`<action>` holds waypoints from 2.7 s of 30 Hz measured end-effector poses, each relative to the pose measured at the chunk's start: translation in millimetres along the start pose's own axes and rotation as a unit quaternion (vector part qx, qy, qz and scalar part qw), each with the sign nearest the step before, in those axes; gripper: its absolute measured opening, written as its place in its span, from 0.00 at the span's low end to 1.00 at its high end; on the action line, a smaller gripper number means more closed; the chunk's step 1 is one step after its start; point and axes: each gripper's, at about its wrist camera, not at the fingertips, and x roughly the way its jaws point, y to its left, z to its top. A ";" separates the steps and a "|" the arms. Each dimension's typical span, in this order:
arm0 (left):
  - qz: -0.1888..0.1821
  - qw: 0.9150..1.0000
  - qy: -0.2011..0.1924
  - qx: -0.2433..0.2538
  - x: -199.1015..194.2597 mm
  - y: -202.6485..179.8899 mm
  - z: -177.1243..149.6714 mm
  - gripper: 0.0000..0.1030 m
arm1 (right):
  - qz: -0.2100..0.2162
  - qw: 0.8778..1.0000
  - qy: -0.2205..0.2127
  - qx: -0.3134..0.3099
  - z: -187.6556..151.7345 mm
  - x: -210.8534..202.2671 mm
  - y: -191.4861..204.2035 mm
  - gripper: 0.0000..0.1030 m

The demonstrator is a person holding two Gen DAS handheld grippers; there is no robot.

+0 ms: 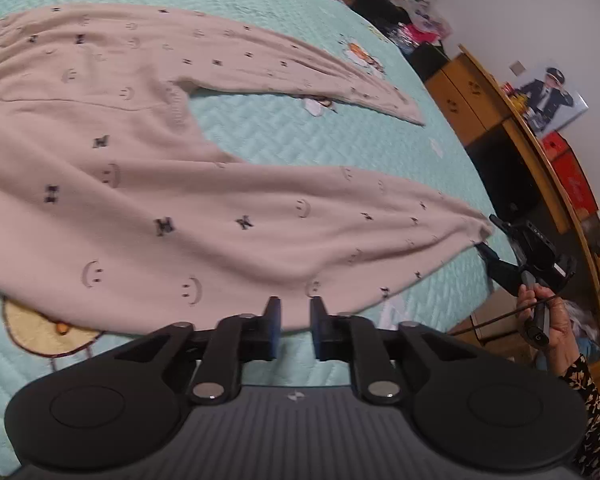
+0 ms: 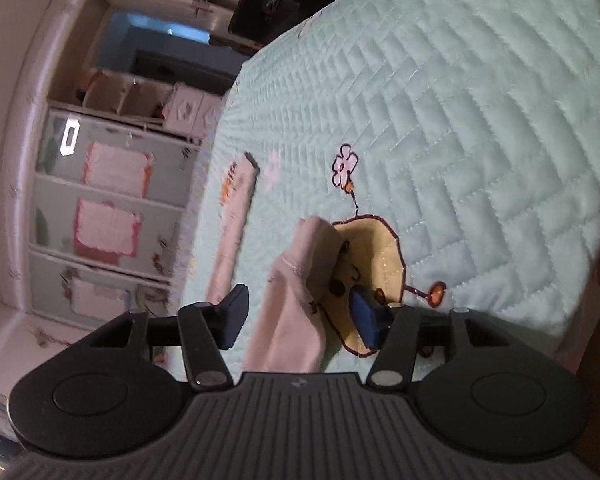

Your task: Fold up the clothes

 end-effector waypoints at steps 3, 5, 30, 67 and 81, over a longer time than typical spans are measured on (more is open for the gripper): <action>0.004 1.000 -0.008 -0.012 -4.5 2.2 1.4 0.18 | -0.016 0.999 0.013 -0.034 2.1 15.0 17.2 0.02; 0.010 1.000 -0.019 -0.005 -10.8 -0.9 2.5 0.18 | -0.014 0.998 0.014 -0.065 3.5 13.4 35.1 0.02; 0.328 0.944 -0.030 -0.030 -59.3 18.9 0.7 0.51 | -0.083 0.993 -0.017 -0.080 -1.6 14.1 29.8 0.44; 0.380 0.921 -0.049 -0.065 -96.5 78.7 10.3 0.55 | -0.218 0.968 -0.063 -0.107 -0.7 32.7 51.1 0.06; 0.127 0.931 -0.166 -0.298 -128.9 163.5 -35.7 0.56 | -0.130 0.990 -0.055 -0.029 -3.9 15.5 30.2 0.35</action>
